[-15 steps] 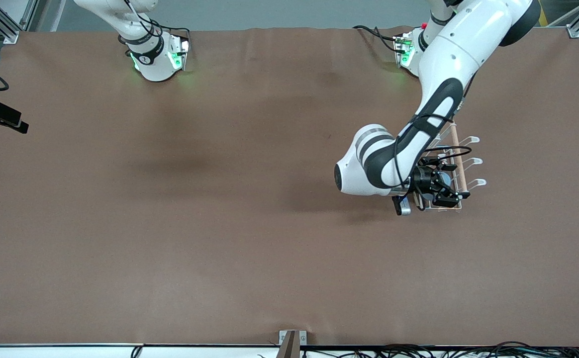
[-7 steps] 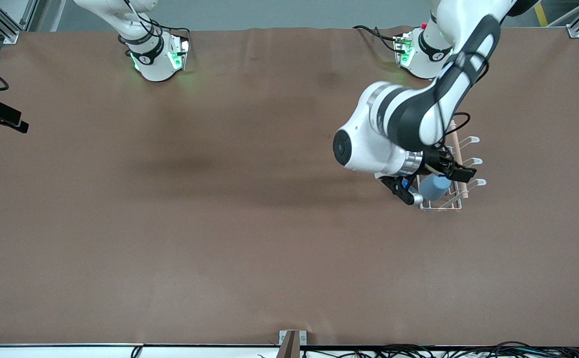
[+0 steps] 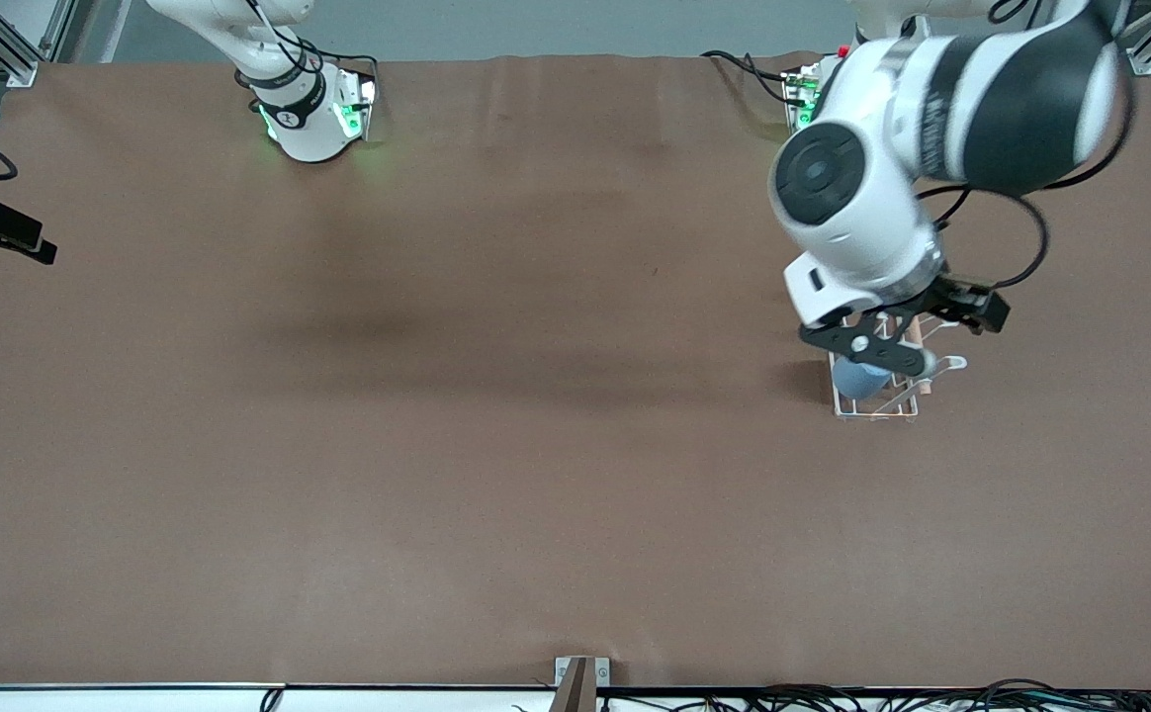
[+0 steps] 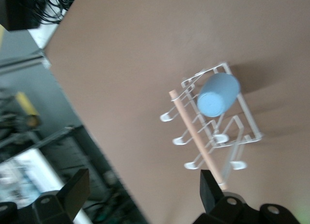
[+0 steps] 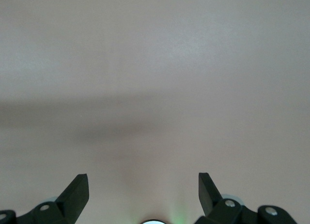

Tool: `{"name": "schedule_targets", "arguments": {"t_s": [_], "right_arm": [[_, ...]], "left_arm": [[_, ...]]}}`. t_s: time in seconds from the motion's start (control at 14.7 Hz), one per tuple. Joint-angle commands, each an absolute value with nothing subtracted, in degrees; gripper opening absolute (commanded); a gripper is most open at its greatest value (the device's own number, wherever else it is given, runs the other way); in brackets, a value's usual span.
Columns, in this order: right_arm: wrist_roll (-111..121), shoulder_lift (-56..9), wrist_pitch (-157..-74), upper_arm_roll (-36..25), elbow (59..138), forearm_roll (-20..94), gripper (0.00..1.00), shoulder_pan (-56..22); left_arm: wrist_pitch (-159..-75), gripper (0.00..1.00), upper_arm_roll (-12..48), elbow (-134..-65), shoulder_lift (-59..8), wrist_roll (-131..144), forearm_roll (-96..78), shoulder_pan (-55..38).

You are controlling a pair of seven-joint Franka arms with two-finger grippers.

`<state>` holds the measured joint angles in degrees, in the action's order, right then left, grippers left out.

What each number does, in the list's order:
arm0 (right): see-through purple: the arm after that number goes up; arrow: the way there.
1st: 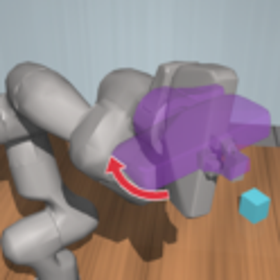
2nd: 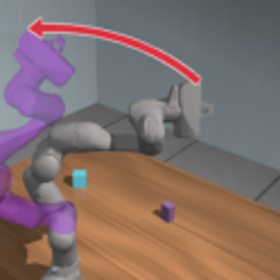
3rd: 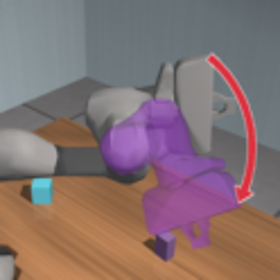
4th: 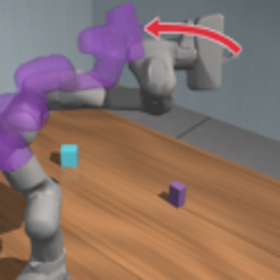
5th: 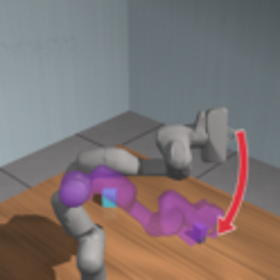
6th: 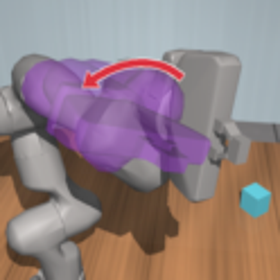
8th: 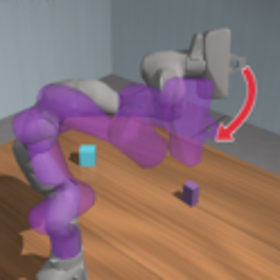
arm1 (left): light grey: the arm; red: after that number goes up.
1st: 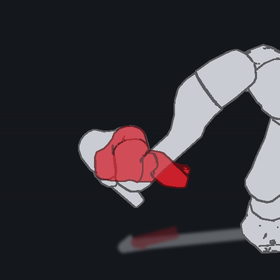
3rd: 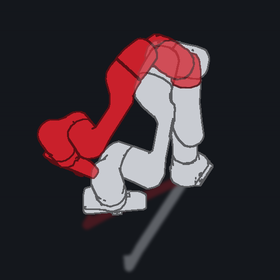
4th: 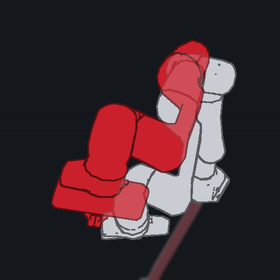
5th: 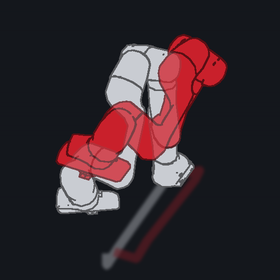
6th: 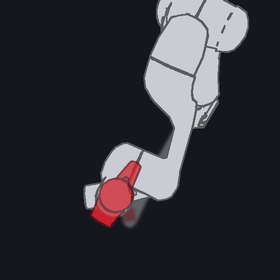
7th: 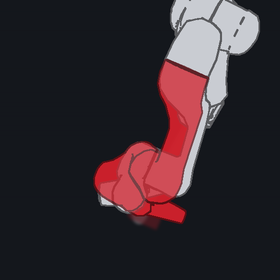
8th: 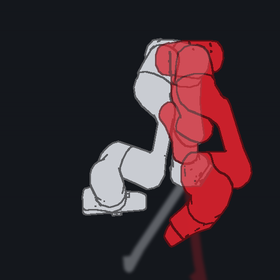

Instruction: Hang cup on cup holder

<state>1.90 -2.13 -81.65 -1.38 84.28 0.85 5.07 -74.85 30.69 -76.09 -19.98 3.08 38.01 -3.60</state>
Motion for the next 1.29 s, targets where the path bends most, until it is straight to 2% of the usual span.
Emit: {"name": "schedule_targets", "arguments": {"t_s": [0.0,0.2,0.41,0.54,0.95,1.22], "right_arm": [[2.8,-1.7,-81.5,-0.9,84.3,0.2,1.0,5.8],[2.8,-1.7,-81.5,-0.9,84.4,0.2,1.0,5.9],[2.8,-1.7,-81.5,-0.9,84.3,0.3,1.0,6.2],[2.7,-1.7,-81.4,-0.9,84.3,0.4,1.0,6.2],[2.8,-1.7,-81.0,-0.9,84.4,0.4,1.0,6.2],[2.8,-1.7,-81.0,-0.9,84.4,0.4,1.0,6.2]], "left_arm": [[-80.6,1.0,31.0,-77.3,-15.2,5.2,28.7,3.4],[-80.9,1.0,30.9,-77.1,-12.1,5.1,20.3,9.4],[-81.6,1.0,29.5,-77.0,-9.4,4.1,17.2,10.5],[-85.3,1.0,25.3,-78.1,-5.9,3.3,14.3,9.9],[-85.5,1.0,12.7,-85.3,2.6,3.0,1.7,6.7],[-85.5,1.0,11.4,-90.9,6.3,2.9,-0.7,6.5]]}}
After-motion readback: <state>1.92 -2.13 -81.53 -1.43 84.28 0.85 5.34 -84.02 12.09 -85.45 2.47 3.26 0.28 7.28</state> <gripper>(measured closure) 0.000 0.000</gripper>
